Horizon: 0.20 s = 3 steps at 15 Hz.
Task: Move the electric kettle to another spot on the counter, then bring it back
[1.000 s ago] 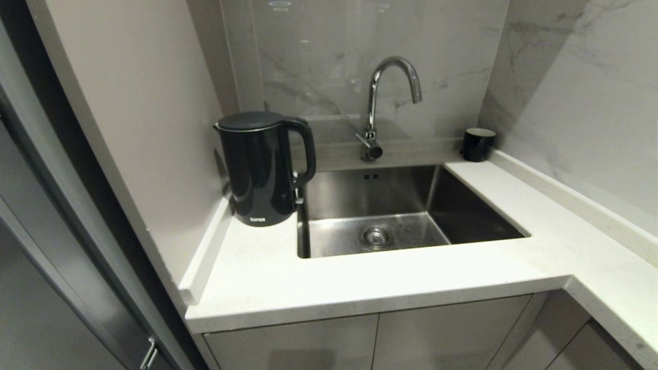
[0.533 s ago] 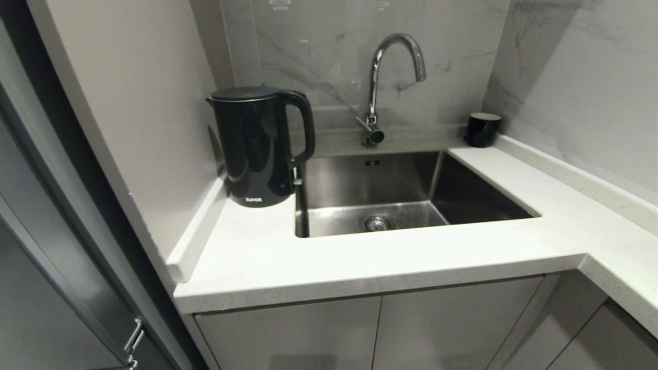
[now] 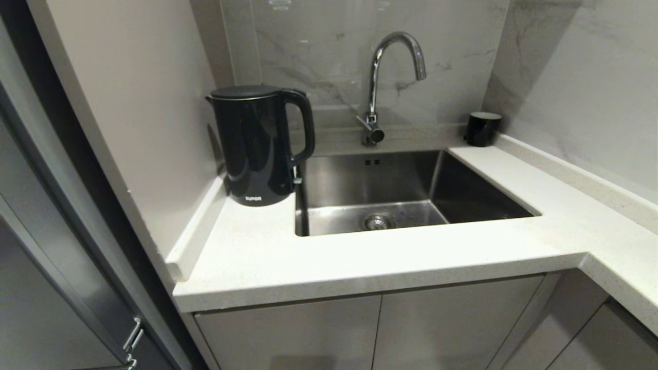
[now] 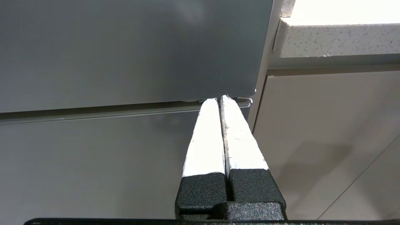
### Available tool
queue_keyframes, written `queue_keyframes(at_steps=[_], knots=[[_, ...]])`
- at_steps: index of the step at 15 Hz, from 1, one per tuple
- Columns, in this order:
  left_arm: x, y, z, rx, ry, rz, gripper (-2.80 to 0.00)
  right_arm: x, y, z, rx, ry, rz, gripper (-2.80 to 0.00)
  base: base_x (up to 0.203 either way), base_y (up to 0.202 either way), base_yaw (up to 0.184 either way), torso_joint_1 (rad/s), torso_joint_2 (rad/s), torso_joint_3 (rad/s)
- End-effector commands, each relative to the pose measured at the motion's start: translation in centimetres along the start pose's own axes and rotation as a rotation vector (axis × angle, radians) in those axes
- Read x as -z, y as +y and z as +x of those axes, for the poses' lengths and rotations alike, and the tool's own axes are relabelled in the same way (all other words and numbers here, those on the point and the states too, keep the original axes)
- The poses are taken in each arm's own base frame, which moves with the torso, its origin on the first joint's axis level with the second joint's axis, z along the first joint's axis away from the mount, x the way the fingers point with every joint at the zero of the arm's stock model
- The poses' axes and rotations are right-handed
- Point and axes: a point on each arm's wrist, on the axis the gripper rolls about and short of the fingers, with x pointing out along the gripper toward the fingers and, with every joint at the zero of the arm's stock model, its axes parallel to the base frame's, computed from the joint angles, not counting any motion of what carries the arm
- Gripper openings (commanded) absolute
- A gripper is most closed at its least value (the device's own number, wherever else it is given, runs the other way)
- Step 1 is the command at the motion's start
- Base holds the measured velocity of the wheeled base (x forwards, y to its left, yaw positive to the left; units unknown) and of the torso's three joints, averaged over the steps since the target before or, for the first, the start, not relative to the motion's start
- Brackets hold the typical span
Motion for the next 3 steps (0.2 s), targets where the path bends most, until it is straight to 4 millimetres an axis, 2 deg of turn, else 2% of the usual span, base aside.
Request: queue_keyframes(at_steps=[1, 3], knots=[[0.00, 0.00, 0.01, -0.001, 0.000, -0.001, -2.80, 0.00, 0.00, 0.00, 0.000, 0.000, 0.000, -2.80, 0.000, 0.000, 0.000, 0.000, 0.00, 0.000], [0.00, 0.00, 0.01, -0.001, 0.000, -0.001, -2.80, 0.00, 0.00, 0.00, 0.000, 0.000, 0.000, -2.80, 0.000, 0.000, 0.000, 0.000, 0.00, 0.000]])
